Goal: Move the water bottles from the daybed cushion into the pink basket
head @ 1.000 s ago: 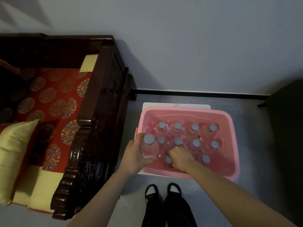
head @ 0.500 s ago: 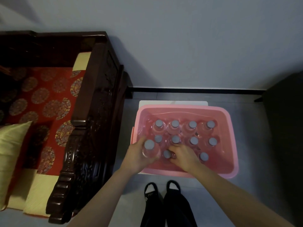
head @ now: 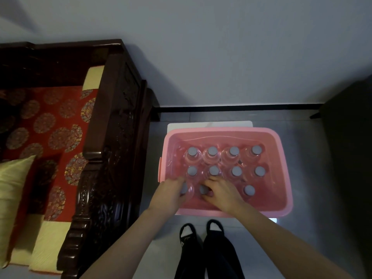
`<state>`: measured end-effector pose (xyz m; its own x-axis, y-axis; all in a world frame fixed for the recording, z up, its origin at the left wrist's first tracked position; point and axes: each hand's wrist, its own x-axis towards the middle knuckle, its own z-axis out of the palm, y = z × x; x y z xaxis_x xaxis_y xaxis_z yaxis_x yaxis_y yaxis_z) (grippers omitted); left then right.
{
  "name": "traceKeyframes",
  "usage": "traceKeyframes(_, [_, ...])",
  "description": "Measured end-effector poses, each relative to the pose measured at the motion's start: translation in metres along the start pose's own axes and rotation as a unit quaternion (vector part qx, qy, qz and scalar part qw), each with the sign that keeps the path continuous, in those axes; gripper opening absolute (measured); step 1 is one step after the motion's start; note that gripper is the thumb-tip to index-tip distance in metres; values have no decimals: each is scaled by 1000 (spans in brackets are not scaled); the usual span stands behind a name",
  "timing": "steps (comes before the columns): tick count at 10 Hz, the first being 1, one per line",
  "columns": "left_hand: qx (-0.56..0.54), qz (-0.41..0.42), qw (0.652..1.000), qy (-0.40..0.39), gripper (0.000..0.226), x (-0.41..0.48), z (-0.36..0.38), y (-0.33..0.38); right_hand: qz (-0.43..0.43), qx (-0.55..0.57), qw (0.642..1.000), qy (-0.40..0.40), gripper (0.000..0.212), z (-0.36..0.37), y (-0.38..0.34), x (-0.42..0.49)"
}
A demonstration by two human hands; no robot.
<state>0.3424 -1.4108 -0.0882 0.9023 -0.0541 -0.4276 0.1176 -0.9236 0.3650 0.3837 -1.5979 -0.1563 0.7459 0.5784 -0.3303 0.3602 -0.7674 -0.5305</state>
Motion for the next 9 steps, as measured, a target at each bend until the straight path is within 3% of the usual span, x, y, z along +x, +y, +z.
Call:
traceKeyframes(3, [84,-8,994,-75,22,23,18,-1,39,3,999,0,24,-2,0,1])
traceKeyframes(7, [100,1,989,-109,28,40,31,-6,46,18,999,-7,30,-7,0,-3])
traceKeyframes(8, [107,-5,984,-145,32,38,25,-5,48,17,999,-16,36,-10,-3,-5])
traceKeyframes(9, [76,11,989,-128,37,36,-8,2,58,13,998,-18,39,-37,-9,-12])
